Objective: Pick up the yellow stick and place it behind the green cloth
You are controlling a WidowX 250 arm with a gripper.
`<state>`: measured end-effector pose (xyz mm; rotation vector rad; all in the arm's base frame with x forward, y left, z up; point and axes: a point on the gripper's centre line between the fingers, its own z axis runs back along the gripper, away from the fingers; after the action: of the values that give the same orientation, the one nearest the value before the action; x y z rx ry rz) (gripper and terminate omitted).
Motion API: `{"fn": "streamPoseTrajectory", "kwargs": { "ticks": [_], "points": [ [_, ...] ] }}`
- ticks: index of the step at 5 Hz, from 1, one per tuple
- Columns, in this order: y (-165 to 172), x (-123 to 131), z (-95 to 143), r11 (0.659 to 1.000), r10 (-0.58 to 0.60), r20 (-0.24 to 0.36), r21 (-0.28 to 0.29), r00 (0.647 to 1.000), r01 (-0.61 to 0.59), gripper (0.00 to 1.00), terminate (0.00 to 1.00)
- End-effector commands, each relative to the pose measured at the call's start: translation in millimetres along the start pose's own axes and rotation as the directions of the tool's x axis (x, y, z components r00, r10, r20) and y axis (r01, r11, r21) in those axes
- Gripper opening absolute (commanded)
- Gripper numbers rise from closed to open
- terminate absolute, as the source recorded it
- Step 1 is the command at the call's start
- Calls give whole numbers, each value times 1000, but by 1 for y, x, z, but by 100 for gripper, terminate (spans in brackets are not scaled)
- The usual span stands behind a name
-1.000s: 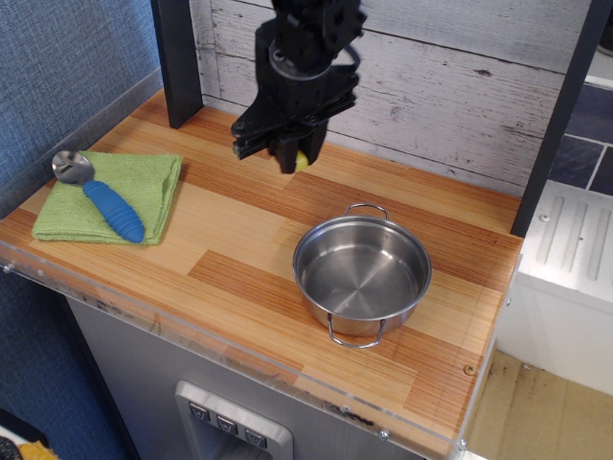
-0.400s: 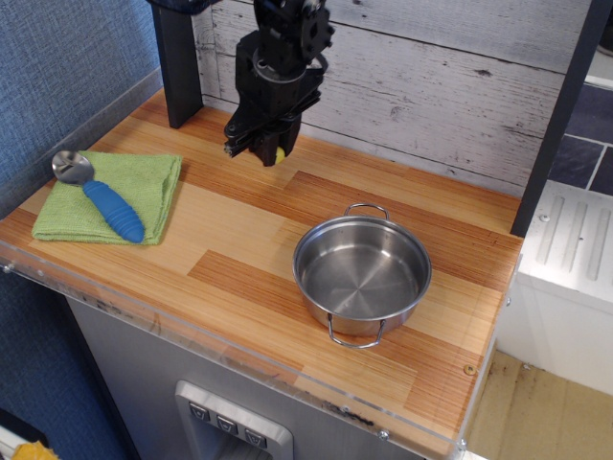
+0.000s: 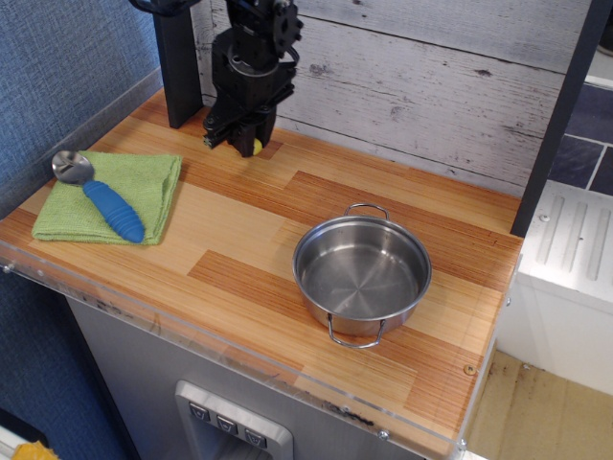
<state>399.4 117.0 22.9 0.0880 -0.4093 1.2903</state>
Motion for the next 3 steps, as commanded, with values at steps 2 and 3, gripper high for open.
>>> {"fn": "streamPoseTrajectory", "kwargs": {
  "ticks": [2,3],
  "points": [
    [3,10,8,999,46,19,0,999,-46,100,0],
    [1,4,10,999,47,6,1,999,-47,100,0]
  ]
}}
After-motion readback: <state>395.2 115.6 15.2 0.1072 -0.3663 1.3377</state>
